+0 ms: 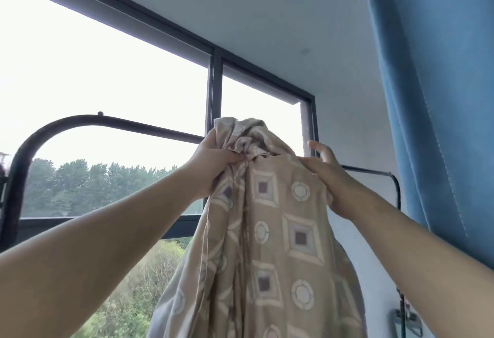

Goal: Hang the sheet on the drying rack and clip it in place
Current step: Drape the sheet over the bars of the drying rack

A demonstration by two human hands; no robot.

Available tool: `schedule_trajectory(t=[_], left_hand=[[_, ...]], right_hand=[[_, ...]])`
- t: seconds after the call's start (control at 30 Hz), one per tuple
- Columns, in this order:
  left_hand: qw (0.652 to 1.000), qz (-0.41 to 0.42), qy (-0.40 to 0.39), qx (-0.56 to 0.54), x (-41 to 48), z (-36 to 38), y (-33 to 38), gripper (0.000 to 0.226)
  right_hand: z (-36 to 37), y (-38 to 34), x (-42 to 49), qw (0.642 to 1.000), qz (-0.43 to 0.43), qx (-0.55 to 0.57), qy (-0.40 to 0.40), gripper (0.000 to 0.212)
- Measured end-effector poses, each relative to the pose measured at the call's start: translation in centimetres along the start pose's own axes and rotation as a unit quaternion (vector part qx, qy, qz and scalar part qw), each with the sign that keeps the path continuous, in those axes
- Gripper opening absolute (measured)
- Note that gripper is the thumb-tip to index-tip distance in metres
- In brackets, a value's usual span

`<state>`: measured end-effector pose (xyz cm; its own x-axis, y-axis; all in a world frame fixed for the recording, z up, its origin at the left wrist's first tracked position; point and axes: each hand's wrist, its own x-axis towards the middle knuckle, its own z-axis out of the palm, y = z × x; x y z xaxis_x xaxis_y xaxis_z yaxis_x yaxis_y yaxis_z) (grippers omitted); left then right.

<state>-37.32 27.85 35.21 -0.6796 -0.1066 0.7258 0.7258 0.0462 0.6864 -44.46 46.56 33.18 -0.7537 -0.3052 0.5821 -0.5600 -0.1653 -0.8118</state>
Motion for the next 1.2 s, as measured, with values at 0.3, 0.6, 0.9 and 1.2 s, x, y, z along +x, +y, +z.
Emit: schedule_trajectory(t=[0.3, 0.6, 0.9, 1.2], left_hand=[[0.999, -0.039, -0.017, -0.005, 0.4, 0.0, -0.1, 0.029], [0.977, 0.155, 0.096, 0.107, 0.4, -0.5, 0.7, 0.012], [0.993, -0.019, 0.034, 0.114, -0.8, -0.1, -2.5, 0.022], [0.999, -0.017, 0.015, 0.031, -0.7, -0.6, 0.1, 0.018]], right_hand=[[0.1, 1.3, -1.4, 0.982, 0.058, -0.137, -0.113, 0.017], [1.7, -3.9, -0.9, 0.811, -0.398, -0.360, 0.232, 0.015], [0.6, -2.0, -1.4, 0.946, -0.236, -0.206, 0.081, 0.028], [-1.0, 2.1, -0.8, 0.947, 0.047, -0.292, -0.122, 0.031]])
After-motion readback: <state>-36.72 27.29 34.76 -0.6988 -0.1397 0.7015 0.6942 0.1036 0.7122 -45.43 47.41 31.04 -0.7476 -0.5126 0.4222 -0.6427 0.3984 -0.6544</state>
